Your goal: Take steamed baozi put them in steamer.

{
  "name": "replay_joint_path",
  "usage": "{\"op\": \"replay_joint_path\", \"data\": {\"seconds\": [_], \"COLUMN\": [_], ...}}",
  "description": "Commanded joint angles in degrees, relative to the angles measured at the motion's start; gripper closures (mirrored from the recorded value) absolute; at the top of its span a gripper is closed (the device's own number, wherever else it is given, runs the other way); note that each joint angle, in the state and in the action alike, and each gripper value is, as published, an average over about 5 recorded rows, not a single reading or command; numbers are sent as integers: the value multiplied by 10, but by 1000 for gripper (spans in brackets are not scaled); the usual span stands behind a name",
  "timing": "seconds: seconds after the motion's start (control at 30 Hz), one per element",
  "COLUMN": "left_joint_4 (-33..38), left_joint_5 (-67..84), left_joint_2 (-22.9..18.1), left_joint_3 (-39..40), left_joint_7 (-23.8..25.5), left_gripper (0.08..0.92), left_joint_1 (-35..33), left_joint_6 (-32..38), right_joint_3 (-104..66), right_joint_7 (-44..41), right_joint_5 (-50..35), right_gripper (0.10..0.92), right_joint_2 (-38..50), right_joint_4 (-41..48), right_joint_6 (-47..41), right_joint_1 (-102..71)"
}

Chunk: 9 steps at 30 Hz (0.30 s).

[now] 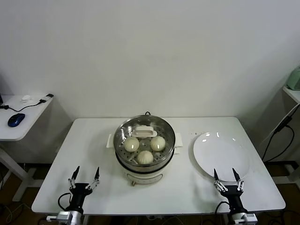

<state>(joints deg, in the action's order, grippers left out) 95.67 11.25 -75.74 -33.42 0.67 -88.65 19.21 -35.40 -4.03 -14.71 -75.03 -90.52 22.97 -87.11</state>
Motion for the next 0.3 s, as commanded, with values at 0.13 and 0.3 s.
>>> {"op": "replay_joint_path", "data": {"seconds": [0.13, 0.3], "left_joint_4": [-4, -1], "left_joint_5": [1, 1], "left_joint_2": [-1, -1], "left_joint_3": [1, 2], "left_joint_7": [1, 1], "left_gripper": [177, 177], "left_joint_1": [0, -1], "left_joint_6": [6, 2], "right_joint_3": [2, 3], "right_joint_7": [-4, -6], "right_joint_5": [-2, -1], "right_gripper": [203, 203], "right_joint_2": [-2, -2], "right_joint_4": [-3, -3], "right_joint_6": [-1, -1], "right_joint_1": [0, 0]}}
